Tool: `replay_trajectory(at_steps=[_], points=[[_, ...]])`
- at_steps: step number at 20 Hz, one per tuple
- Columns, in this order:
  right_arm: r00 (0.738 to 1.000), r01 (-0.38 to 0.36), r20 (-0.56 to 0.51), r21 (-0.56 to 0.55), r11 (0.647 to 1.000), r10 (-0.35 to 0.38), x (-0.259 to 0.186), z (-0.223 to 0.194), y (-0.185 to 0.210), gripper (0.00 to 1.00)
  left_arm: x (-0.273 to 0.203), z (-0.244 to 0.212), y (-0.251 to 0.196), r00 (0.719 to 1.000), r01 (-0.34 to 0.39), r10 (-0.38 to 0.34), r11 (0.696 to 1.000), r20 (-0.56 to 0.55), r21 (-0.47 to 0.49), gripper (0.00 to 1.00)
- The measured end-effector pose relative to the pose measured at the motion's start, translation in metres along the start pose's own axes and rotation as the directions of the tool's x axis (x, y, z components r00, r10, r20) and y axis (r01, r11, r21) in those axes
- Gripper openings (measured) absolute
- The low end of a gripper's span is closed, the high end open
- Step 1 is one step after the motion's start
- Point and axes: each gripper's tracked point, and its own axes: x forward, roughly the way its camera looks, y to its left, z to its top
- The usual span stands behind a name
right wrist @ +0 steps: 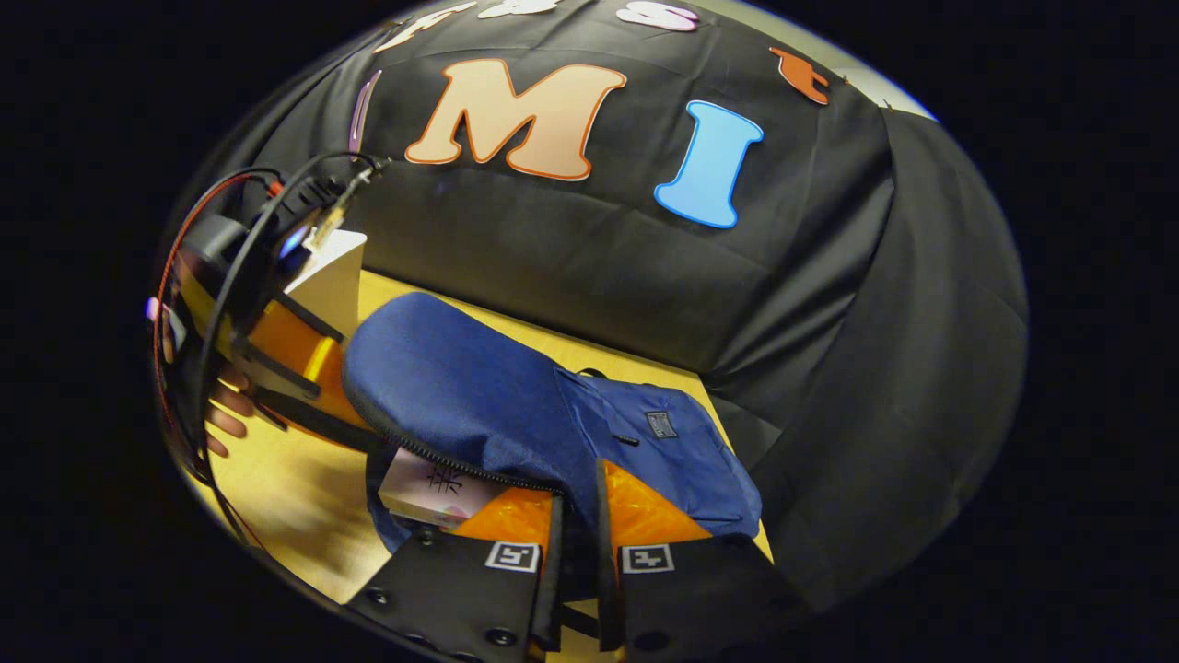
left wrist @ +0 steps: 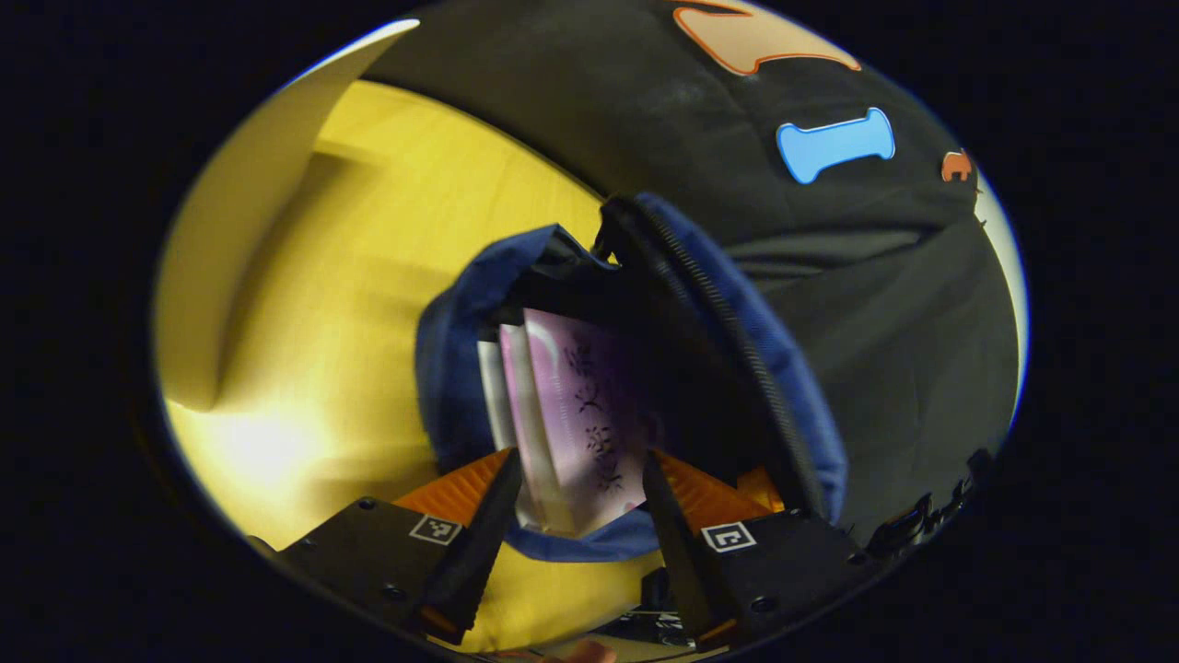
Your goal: Open the schoolbag, grab two books from the bookshelf and put them into the schoolbag.
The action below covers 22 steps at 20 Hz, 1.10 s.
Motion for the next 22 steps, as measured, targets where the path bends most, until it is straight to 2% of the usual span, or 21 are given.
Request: replay_trajectory(at_steps=[1,2,3,4,5,6,9,10,11,13,14,16,17,18,19,20,21,22], points=[[1.0,-0.007,-0.002,0.001,1.0,0.007,0.0,0.0,0.002,0.25,-0.014,0.002,0.006,0.999,-0.044,0.043,0.999,0.032,0.014,0.84],[1.0,-0.015,-0.003,0.005,1.0,0.015,-0.001,-0.001,0.004,0.27,-0.027,0.004,0.013,0.995,-0.082,0.08,0.996,0.062,0.036,0.81],[1.0,-0.026,-0.006,0.007,1.0,0.026,-0.001,-0.004,0.006,0.29,-0.042,0.006,0.018,0.989,-0.123,0.116,0.991,0.095,0.062,0.93],[0.999,-0.042,-0.013,0.01,0.999,0.042,-0.002,-0.006,0.01,0.24,-0.054,0.008,0.023,0.981,-0.159,0.148,0.983,0.125,0.088,0.95],[0.998,-0.057,-0.026,0.016,0.998,0.057,-0.003,-0.011,0.013,0.34,-0.067,0.012,0.029,0.969,-0.206,0.187,0.972,0.162,0.112,0.95],[0.997,-0.071,-0.037,0.022,0.997,0.072,-0.004,-0.015,0.017,0.32,-0.081,0.016,0.037,0.951,-0.262,0.233,0.956,0.203,0.13,0.95],[0.995,-0.088,-0.04,0.028,0.996,0.089,-0.017,-0.018,0.023,0.46,-0.12,0.026,0.061,0.9,-0.382,0.33,0.911,0.284,0.154,0.95],[0.995,-0.093,-0.04,0.031,0.995,0.095,-0.023,-0.02,0.025,0.55,-0.131,0.026,0.069,0.887,-0.414,0.357,0.895,0.294,0.162,0.95],[0.994,-0.097,-0.042,0.037,0.995,0.099,-0.028,-0.021,0.027,0.64,-0.142,0.027,0.076,0.877,-0.436,0.375,0.884,0.301,0.168,0.95],[0.992,-0.11,-0.051,0.062,0.992,0.114,-0.043,-0.025,0.036,0.83,-0.158,0.028,0.08,0.872,-0.444,0.384,0.882,0.304,0.16,0.95],[0.991,-0.116,-0.053,0.078,0.99,0.12,-0.052,-0.024,0.041,0.8,-0.165,0.031,0.084,0.868,-0.448,0.389,0.881,0.309,0.152,0.95],[0.99,-0.133,-0.028,0.126,0.983,0.137,-0.066,-0.01,0.053,0.85,-0.181,0.036,0.089,0.857,-0.466,0.402,0.873,0.323,0.148,0.95],[0.989,-0.142,-0.01,0.161,0.977,0.146,-0.071,0.001,0.06,0.8,-0.191,0.041,0.091,0.847,-0.48,0.411,0.864,0.337,0.152,0.95],[0.989,-0.148,0.016,0.197,0.969,0.147,-0.073,0.013,0.064,0.98,-0.2,0.047,0.093,0.835,-0.5,0.423,0.85,0.352,0.166,0.95],[0.989,-0.149,0.044,0.229,0.962,0.143,-0.073,0.028,0.067,0.93,-0.21,0.056,0.095,0.818,-0.527,0.436,0.829,0.375,0.187,0.95],[0.988,-0.148,0.074,0.253,0.956,0.133,-0.074,0.045,0.068,0.93,-0.221,0.068,0.096,0.794,-0.562,0.45,0.8,0.41,0.21,0.95],[0.988,-0.139,0.103,0.273,0.952,0.115,-0.074,0.061,0.066,0.87,-0.231,0.079,0.096,0.767,-0.597,0.458,0.767,0.45,0.235,0.94],[0.987,-0.132,0.129,0.288,0.949,0.098,-0.073,0.078,0.063,0.92,-0.242,0.09,0.095,0.741,-0.627,0.46,0.735,0.49,0.259,0.93]])
